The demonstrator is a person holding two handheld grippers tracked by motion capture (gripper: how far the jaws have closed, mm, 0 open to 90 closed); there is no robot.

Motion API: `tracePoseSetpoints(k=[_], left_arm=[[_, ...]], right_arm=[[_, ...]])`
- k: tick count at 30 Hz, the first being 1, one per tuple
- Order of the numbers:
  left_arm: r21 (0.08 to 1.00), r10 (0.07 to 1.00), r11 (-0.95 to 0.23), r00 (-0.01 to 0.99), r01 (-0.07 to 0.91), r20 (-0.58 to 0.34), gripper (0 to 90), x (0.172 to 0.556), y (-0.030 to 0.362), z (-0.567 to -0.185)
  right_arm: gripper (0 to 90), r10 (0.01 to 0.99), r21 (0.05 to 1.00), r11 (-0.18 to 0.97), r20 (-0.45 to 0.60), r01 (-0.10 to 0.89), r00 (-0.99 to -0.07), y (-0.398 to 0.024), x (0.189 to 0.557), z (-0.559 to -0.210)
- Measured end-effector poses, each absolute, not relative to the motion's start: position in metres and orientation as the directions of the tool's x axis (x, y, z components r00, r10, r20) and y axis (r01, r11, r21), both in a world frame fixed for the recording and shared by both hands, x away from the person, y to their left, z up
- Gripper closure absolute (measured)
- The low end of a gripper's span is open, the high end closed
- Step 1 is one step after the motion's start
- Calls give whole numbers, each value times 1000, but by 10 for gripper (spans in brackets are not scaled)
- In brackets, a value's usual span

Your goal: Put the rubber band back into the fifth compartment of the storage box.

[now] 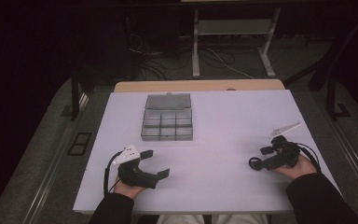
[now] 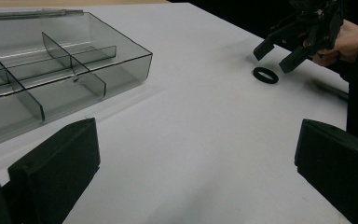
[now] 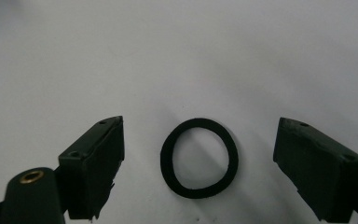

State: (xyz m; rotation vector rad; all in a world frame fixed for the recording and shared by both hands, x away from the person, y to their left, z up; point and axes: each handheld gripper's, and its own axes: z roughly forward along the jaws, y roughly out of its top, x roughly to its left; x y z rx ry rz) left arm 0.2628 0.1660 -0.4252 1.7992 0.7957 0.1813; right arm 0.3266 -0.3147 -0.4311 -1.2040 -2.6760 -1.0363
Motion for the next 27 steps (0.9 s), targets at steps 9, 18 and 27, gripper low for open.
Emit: tracePoseSetpoints(k=[9,18,27], left_arm=[[890,598,-167,761,424,-250,0,264,166,-425],[890,600,-167,760,423,-249,0,264,167,-426],[891,601,-167,760,423,-248,0,264,167,-426]], right_arm=[[397,650,558,517,238,649,-722,-314,327,-433],[538,655,571,518,214,637,-725,-316,328,-433],[642,665,565,524,195,637,-721,-318,329,-434]])
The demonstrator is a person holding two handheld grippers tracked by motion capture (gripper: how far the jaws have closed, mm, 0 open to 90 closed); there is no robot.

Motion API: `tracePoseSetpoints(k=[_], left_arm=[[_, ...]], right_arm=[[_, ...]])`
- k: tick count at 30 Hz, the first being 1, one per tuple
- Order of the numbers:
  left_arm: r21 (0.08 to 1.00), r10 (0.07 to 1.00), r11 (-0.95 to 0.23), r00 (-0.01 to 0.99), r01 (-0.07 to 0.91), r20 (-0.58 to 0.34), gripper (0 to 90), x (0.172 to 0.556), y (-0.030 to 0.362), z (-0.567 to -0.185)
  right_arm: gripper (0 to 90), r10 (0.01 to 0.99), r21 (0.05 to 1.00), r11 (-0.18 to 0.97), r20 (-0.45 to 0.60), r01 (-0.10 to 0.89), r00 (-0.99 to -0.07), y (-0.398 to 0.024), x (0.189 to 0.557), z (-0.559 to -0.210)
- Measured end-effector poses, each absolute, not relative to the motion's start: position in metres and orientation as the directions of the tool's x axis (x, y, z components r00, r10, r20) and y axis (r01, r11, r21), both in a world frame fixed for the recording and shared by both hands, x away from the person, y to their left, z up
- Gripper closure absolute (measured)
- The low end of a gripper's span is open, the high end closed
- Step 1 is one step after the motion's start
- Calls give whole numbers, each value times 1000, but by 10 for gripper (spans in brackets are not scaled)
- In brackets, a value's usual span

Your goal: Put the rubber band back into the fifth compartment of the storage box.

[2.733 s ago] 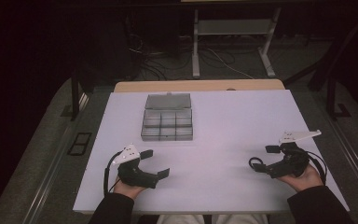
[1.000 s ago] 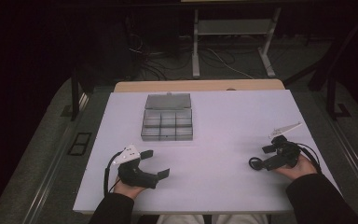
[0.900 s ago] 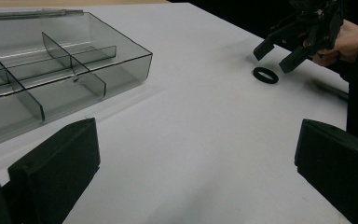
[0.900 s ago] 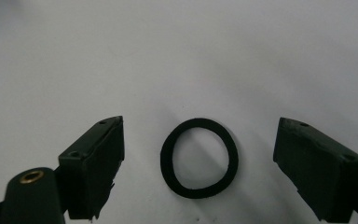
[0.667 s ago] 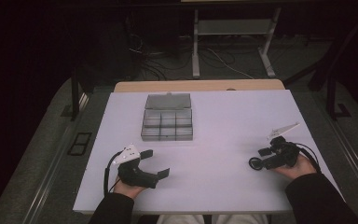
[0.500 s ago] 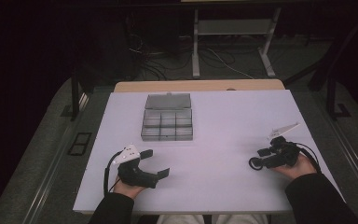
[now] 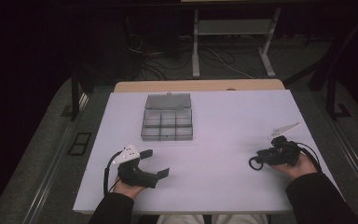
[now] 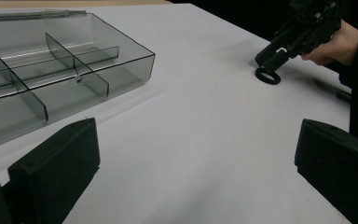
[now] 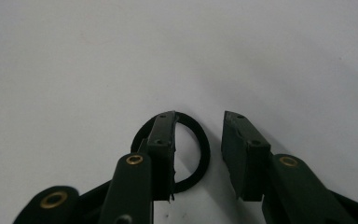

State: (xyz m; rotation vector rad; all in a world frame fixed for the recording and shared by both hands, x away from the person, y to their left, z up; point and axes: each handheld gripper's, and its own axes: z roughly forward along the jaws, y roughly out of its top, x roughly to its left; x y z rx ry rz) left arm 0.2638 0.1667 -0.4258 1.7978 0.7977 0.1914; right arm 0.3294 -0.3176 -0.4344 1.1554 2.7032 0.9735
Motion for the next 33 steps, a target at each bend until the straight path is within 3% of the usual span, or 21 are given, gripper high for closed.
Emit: tracePoseSetpoints(k=[21,33], left_arm=[[890,602,-166,759,425,-250,0,264,167,-426],[890,605,-163,756,426,-251,0,264,168,-427]], right_arm=[[854,681,556,521,186,648,-708,-318,330,-436],[884,685,561,499,211,660,-697,-322,330,-433]])
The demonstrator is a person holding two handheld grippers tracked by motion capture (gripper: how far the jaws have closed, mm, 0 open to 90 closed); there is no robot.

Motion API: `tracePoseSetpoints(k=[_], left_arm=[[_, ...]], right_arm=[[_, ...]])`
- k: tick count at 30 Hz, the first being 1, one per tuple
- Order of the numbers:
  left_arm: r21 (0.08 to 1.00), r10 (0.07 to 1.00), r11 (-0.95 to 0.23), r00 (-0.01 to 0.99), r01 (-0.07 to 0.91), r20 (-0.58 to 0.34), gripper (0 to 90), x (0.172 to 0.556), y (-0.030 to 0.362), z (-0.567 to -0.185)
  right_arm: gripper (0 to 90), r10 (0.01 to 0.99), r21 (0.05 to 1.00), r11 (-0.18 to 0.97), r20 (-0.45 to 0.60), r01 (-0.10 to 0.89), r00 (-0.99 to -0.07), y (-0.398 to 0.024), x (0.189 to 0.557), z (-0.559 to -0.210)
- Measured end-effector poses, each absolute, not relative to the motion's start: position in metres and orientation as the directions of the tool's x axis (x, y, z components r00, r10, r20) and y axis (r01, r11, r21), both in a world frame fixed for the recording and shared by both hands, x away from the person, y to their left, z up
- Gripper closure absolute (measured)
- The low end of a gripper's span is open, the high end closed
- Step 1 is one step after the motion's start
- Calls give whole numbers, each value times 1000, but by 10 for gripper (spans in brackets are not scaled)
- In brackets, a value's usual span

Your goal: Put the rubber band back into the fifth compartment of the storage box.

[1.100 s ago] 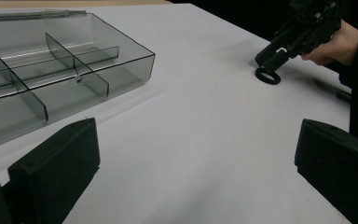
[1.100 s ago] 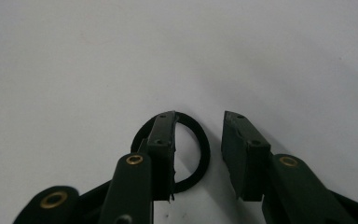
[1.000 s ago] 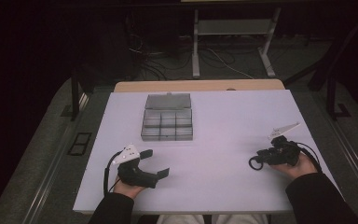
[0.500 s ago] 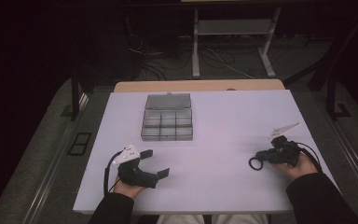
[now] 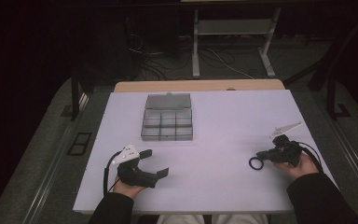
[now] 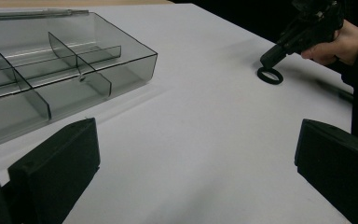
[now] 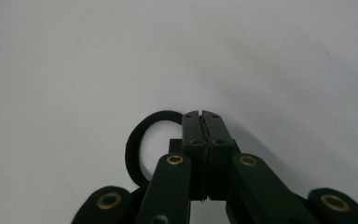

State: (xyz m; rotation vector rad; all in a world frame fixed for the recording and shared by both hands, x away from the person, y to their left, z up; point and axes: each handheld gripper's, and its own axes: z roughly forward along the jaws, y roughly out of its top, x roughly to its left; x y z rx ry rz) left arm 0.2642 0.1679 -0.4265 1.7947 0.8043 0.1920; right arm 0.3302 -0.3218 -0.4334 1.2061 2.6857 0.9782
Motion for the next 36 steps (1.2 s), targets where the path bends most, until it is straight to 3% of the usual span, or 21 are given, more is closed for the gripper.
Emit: tracePoseSetpoints(k=[15,36], left_arm=[[891,605,-159,755,426,-253,0,264,168,-427],[891,605,-159,755,425,-252,0,264,169,-426]], right_arm=[[894,687,552,479,249,683,-683,-323,331,-430],[893,673,590,474,235,653,-701,-308,344,-399]])
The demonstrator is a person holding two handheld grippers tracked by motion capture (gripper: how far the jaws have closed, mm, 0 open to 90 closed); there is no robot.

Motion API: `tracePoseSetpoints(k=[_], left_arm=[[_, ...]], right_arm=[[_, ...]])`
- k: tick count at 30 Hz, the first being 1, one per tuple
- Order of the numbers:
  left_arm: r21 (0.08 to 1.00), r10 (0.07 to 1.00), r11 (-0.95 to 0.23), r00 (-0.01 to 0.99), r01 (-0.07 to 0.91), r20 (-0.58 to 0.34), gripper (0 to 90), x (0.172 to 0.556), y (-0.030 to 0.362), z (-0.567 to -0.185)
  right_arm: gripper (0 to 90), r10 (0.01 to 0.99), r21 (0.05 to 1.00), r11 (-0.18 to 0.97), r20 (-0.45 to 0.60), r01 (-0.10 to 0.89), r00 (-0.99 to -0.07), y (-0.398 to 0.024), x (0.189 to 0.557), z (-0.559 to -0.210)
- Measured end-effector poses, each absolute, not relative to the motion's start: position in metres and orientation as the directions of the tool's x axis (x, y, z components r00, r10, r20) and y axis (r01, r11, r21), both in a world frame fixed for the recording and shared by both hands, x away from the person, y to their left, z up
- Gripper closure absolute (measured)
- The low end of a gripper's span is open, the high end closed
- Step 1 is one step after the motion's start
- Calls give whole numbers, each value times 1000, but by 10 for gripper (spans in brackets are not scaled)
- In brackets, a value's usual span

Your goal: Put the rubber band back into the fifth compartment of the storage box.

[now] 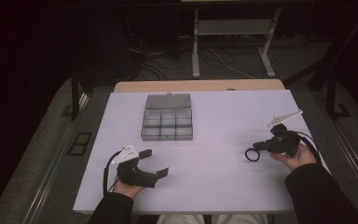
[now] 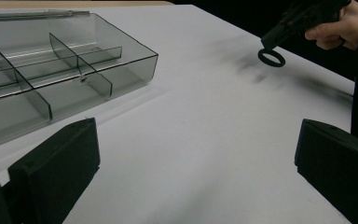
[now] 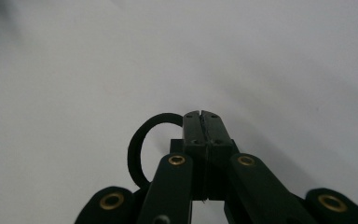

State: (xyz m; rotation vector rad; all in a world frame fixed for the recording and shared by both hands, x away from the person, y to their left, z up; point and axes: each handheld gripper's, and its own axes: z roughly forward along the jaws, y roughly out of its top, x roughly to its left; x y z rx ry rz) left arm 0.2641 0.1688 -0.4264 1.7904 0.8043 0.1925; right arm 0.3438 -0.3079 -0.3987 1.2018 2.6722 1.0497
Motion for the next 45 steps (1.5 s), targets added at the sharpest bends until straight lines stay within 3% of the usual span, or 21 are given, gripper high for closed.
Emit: tracePoseSetpoints(k=[45], left_arm=[[892,600,-162,760,423,-251,0,265,171,-426]], right_arm=[[893,601,654,513,188,555,-777,-243,391,-341]])
